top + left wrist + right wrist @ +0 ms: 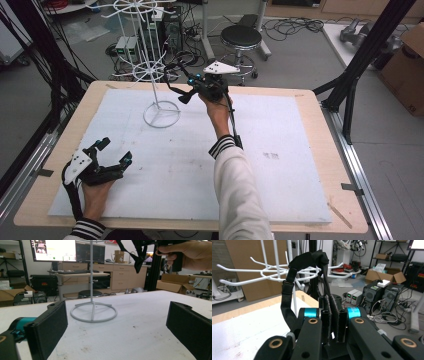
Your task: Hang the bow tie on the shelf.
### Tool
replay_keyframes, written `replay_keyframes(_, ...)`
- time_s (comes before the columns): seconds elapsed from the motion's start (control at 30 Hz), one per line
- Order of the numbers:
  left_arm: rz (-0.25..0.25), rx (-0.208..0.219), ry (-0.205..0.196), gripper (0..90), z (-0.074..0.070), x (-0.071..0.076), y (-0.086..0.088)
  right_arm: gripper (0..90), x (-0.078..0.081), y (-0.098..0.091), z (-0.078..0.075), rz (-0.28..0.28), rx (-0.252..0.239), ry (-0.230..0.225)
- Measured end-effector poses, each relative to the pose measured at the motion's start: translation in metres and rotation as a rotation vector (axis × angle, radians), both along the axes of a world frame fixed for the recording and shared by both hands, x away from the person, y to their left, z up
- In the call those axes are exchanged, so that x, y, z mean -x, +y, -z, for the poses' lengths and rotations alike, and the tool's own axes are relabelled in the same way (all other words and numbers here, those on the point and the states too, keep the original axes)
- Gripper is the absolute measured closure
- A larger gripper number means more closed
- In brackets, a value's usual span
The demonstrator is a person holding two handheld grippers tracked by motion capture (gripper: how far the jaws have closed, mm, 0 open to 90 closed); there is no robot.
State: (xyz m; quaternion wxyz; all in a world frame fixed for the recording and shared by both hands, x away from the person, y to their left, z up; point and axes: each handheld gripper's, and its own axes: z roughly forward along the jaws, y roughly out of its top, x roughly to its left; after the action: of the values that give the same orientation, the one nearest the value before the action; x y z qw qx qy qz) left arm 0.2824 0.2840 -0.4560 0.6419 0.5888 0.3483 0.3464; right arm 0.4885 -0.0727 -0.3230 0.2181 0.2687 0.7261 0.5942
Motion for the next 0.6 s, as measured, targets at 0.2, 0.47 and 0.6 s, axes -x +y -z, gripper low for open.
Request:
replay_keyframes(0.2, 0.000, 0.008, 0.005, 4.1, 0.000, 0.000, 0.000, 87.0, -0.006, 0.005, 0.009, -0.001, -0.005, 0.019)
replay_keyframes(0.47, -0.002, 0.004, 0.004, 4.1, 0.000, 0.000, 0.000, 86.9, -0.008, 0.012, 0.016, -0.011, 0.002, 0.048)
replay_keyframes(0.6, -0.002, 0.004, 0.004, 4.1, 0.000, 0.000, 0.000, 86.2, -0.010, 0.012, 0.019, -0.009, 0.011, 0.064)
